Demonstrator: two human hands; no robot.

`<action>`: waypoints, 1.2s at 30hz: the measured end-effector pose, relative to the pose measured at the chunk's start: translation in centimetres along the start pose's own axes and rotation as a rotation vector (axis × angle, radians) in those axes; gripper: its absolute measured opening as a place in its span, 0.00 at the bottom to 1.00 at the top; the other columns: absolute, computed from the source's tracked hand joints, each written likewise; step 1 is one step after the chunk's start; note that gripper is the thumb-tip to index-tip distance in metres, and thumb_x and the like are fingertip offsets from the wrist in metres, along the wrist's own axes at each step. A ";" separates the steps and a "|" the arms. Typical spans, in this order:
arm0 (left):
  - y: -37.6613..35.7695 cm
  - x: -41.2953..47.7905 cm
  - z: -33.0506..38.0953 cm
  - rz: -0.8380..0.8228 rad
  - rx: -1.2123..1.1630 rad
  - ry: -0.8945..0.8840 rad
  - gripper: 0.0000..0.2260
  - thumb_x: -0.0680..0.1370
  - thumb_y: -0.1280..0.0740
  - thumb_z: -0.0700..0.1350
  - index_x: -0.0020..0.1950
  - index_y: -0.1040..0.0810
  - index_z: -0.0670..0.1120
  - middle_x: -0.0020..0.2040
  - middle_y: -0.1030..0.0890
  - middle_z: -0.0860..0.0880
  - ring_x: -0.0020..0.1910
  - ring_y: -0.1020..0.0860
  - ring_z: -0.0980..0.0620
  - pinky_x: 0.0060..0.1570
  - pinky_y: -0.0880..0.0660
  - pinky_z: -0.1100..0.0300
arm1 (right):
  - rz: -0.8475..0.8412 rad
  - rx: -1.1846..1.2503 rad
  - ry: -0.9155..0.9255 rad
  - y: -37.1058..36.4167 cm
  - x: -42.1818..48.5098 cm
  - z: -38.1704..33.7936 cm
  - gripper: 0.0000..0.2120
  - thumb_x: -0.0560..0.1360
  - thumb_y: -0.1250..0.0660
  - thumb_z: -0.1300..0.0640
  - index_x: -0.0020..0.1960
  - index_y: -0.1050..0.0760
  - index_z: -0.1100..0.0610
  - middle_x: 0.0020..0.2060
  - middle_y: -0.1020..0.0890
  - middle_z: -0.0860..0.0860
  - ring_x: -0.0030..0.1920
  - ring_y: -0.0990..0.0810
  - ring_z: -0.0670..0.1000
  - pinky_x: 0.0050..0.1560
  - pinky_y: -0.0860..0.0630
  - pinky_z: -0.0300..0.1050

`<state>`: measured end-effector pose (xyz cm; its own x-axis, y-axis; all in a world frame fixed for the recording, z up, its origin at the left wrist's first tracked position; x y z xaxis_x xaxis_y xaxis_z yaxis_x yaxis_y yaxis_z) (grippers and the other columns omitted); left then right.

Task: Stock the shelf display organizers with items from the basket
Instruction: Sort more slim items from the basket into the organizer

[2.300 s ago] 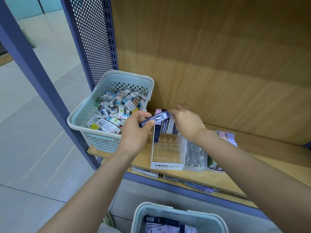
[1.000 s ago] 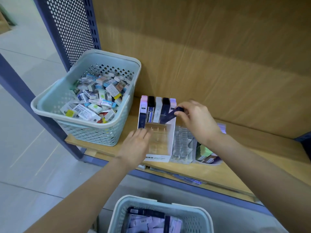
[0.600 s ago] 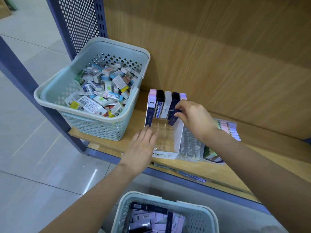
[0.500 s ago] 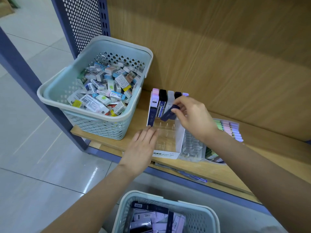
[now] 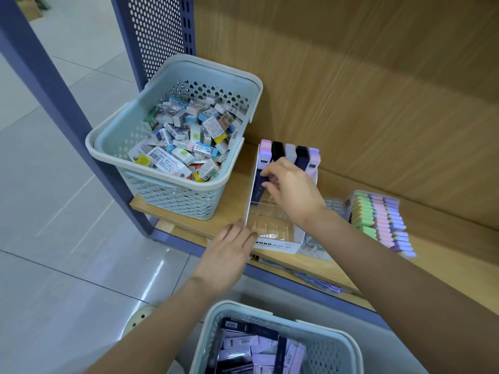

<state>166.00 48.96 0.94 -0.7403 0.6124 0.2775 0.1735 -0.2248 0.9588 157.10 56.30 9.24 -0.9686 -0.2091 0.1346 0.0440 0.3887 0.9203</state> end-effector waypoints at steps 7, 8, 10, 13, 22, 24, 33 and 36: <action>-0.1 -1.1 -0.1 -0.087 -0.006 0.012 0.31 0.54 0.26 0.34 0.58 0.20 0.41 0.53 0.19 0.47 0.55 0.21 0.46 0.59 0.35 0.54 | 0.031 -0.251 0.145 0.0 -0.8 -1.5 0.11 0.76 0.35 0.65 0.58 0.24 0.64 0.51 0.21 0.59 0.45 0.20 0.59 0.37 0.23 0.49; -0.1 -1.1 0.0 -0.096 -0.019 0.016 0.31 0.54 0.25 0.35 0.58 0.20 0.42 0.53 0.18 0.47 0.54 0.21 0.46 0.58 0.34 0.56 | 0.029 -0.267 0.162 0.0 -1.2 -1.7 0.12 0.74 0.33 0.66 0.57 0.23 0.65 0.49 0.20 0.60 0.45 0.19 0.60 0.36 0.22 0.50; 0.1 -1.3 0.1 -0.117 -0.043 0.028 0.31 0.53 0.23 0.37 0.57 0.19 0.43 0.53 0.18 0.48 0.54 0.20 0.48 0.56 0.29 0.57 | 0.019 -0.285 0.211 0.0 -2.2 -2.2 0.15 0.72 0.31 0.67 0.59 0.23 0.66 0.52 0.19 0.61 0.52 0.19 0.61 0.46 0.20 0.53; 0.3 -2.0 0.4 -0.131 -0.043 0.053 0.28 0.56 0.23 0.40 0.56 0.19 0.42 0.55 0.19 0.47 0.54 0.20 0.46 0.53 0.24 0.56 | -0.044 -0.284 0.220 0.0 -5.4 -2.3 0.21 0.76 0.34 0.63 0.68 0.31 0.63 0.66 0.27 0.59 0.68 0.30 0.59 0.68 0.33 0.54; -0.3 -8.6 5.1 -0.182 -0.104 -0.016 0.15 0.69 0.46 0.45 0.47 0.22 0.46 0.41 0.23 0.50 0.42 0.26 0.49 0.47 0.37 0.57 | -0.019 -0.177 -0.001 -3.9 -22.7 2.3 0.13 0.75 0.45 0.53 0.48 0.22 0.55 0.41 0.23 0.50 0.43 0.24 0.51 0.44 0.30 0.40; -3.0 -10.9 6.7 -0.317 -0.137 -0.040 0.14 0.69 0.46 0.46 0.44 0.22 0.48 0.40 0.23 0.51 0.40 0.25 0.50 0.45 0.37 0.57 | -0.123 -0.103 -0.083 -7.7 -26.2 4.2 0.06 0.74 0.37 0.55 0.48 0.22 0.53 0.41 0.22 0.48 0.43 0.22 0.49 0.42 0.28 0.38; -15.9 -19.0 8.7 -0.845 -0.453 0.339 0.20 0.78 0.42 0.44 0.71 0.36 0.48 0.67 0.31 0.47 0.65 0.32 0.46 0.64 0.36 0.57 | -0.663 0.209 -0.423 -22.8 -32.7 8.6 0.20 0.79 0.42 0.60 0.70 0.36 0.53 0.67 0.31 0.52 0.66 0.31 0.52 0.63 0.36 0.40; -18.3 -20.3 8.9 -0.893 -0.533 0.400 0.22 0.78 0.39 0.43 0.72 0.36 0.48 0.69 0.31 0.46 0.66 0.31 0.46 0.65 0.36 0.58 | -0.735 0.269 -0.388 -25.5 -33.0 8.2 0.22 0.79 0.39 0.59 0.72 0.37 0.54 0.69 0.32 0.51 0.67 0.33 0.51 0.66 0.39 0.40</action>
<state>183.63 47.41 -21.67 -0.6324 0.4497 -0.6308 -0.7560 -0.1805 0.6292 185.93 60.65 -21.64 -0.7460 -0.1885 -0.6387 -0.6363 0.4846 0.6003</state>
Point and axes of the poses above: each hand's wrist, its own x-axis towards the middle knuckle, its own y-axis out of the back of the hand, z = x × y, the point moved 10 cm from there along x, towards the middle knuckle
